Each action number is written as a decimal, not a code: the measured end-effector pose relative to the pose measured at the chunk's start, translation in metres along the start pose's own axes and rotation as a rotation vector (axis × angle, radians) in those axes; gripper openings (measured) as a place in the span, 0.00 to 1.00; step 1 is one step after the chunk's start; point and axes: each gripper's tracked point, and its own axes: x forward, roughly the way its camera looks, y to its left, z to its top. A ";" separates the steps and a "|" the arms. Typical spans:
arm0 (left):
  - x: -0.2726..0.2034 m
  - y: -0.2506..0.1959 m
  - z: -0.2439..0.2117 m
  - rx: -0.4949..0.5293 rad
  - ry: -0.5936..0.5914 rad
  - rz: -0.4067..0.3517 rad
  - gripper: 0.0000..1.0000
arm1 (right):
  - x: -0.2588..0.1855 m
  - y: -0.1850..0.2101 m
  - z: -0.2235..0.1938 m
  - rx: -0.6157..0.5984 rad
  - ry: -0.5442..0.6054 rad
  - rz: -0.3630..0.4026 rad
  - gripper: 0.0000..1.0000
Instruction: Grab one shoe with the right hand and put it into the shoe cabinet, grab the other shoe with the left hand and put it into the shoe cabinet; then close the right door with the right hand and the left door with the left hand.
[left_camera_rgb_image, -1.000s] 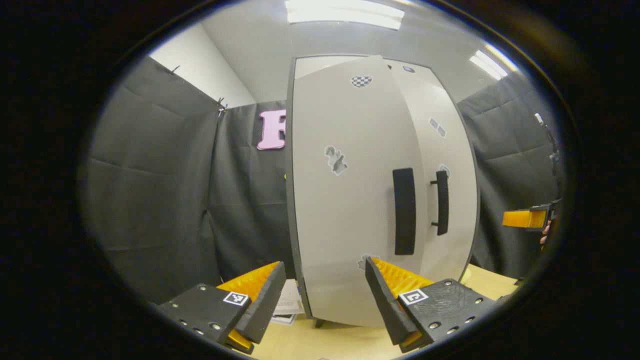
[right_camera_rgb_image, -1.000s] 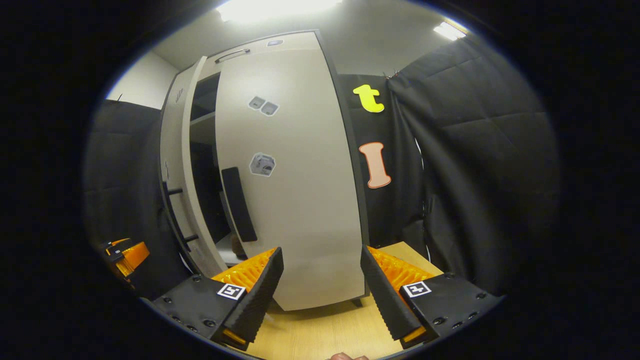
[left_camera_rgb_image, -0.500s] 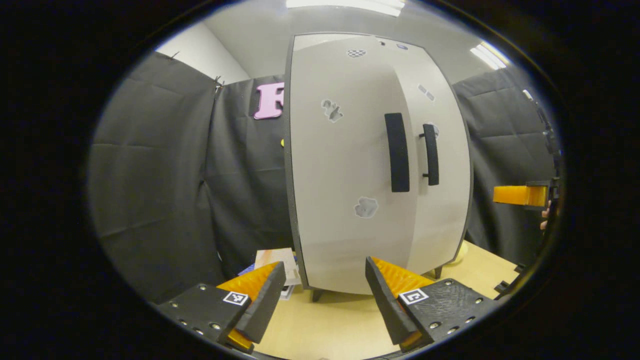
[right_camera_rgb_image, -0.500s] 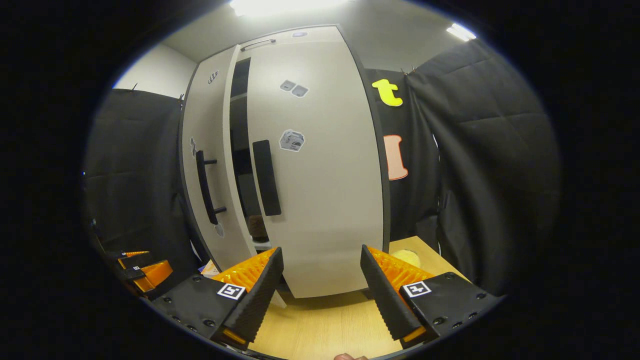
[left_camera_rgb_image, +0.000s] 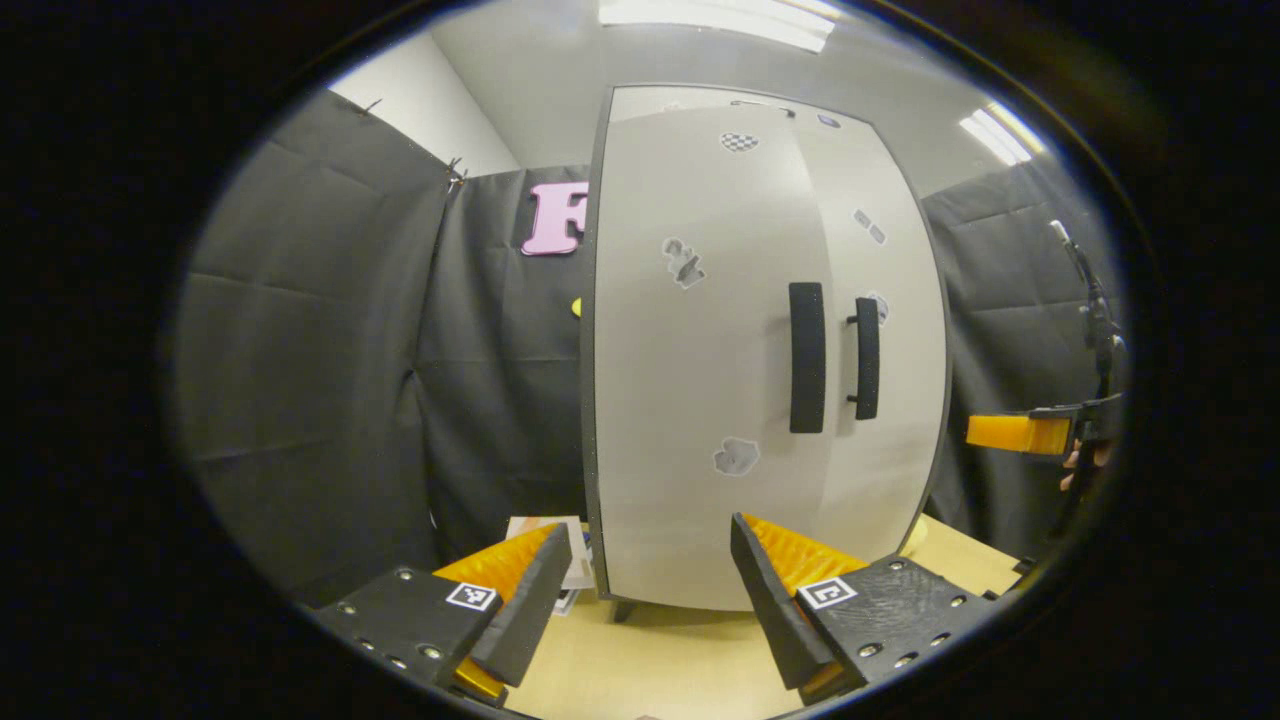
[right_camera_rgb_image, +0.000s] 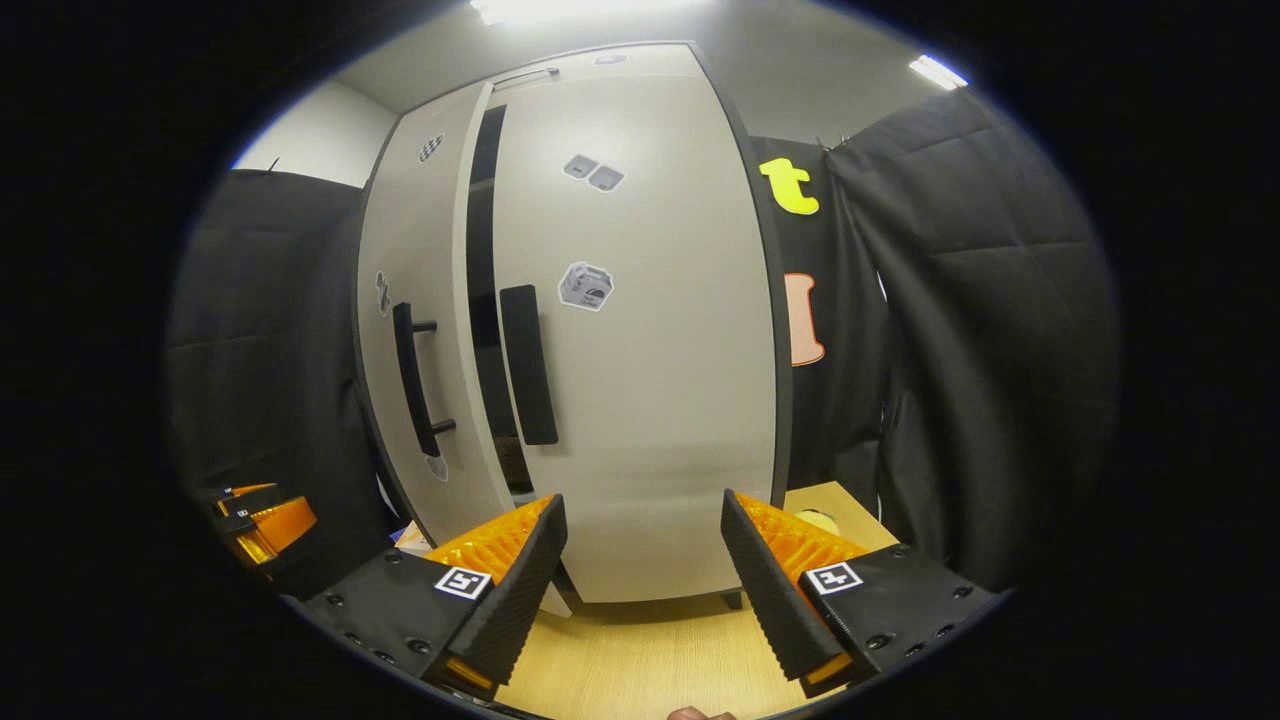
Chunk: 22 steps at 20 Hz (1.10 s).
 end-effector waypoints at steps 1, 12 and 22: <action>-0.001 0.002 0.003 0.009 0.000 0.005 0.99 | 0.001 0.003 -0.001 -0.004 0.012 0.009 0.98; -0.014 0.004 0.021 0.063 -0.048 0.044 0.99 | 0.024 0.036 0.017 -0.035 0.024 0.098 0.98; -0.018 0.001 0.021 -0.016 -0.072 0.015 0.99 | 0.016 0.023 0.025 -0.041 0.001 0.080 0.98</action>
